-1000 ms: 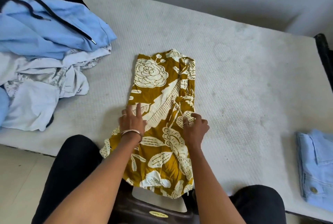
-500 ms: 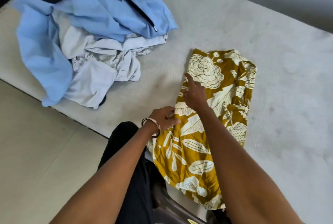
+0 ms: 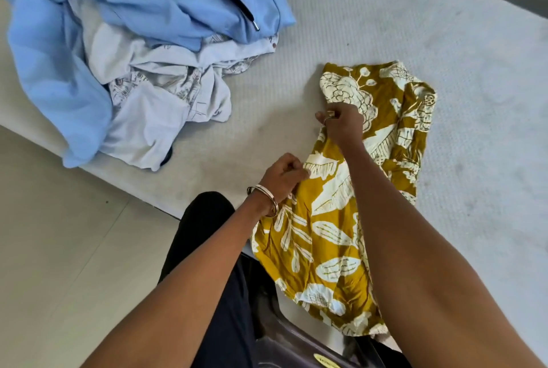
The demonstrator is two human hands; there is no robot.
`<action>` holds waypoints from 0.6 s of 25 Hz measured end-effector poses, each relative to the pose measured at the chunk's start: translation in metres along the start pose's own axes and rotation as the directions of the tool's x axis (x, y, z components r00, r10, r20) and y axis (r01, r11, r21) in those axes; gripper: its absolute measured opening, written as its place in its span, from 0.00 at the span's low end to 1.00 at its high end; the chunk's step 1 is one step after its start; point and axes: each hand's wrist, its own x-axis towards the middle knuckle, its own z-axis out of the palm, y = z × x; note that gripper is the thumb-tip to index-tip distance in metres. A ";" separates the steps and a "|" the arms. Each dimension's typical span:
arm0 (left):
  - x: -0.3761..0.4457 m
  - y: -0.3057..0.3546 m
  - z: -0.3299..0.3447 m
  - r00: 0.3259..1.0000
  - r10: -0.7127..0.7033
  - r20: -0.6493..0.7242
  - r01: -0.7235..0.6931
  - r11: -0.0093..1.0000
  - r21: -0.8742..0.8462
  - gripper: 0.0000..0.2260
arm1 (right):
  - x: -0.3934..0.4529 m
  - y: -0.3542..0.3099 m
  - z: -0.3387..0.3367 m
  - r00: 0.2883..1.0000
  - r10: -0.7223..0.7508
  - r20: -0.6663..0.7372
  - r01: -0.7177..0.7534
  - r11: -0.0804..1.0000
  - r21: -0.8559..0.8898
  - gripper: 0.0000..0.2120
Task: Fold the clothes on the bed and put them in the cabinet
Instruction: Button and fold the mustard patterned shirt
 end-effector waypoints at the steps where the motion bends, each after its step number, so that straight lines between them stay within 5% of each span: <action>1: -0.003 0.002 0.002 1.000 -0.010 0.004 0.009 0.997 0.082 0.12 | 0.000 0.002 -0.010 0.998 0.061 -0.025 -0.057 0.989 0.135 0.16; 5: -0.016 0.012 0.021 0.963 0.197 -0.182 -0.139 0.948 0.286 0.13 | -0.012 0.021 -0.036 0.990 0.105 -0.090 -0.057 0.902 0.428 0.21; 7: -0.023 0.010 0.044 0.937 0.327 -0.122 -0.233 0.845 0.481 0.14 | -0.018 0.038 -0.046 0.973 0.185 -0.140 -0.102 0.884 0.457 0.21; 11: -0.037 0.009 0.083 0.958 0.119 0.260 -0.282 0.540 0.793 0.18 | -0.022 0.064 -0.050 0.969 0.224 -0.104 -0.183 0.933 0.309 0.22; 15: -0.038 0.019 0.097 0.966 0.066 0.250 -0.258 0.318 0.912 0.18 | -0.017 0.047 -0.062 0.994 0.107 -0.036 -0.099 0.979 0.181 0.21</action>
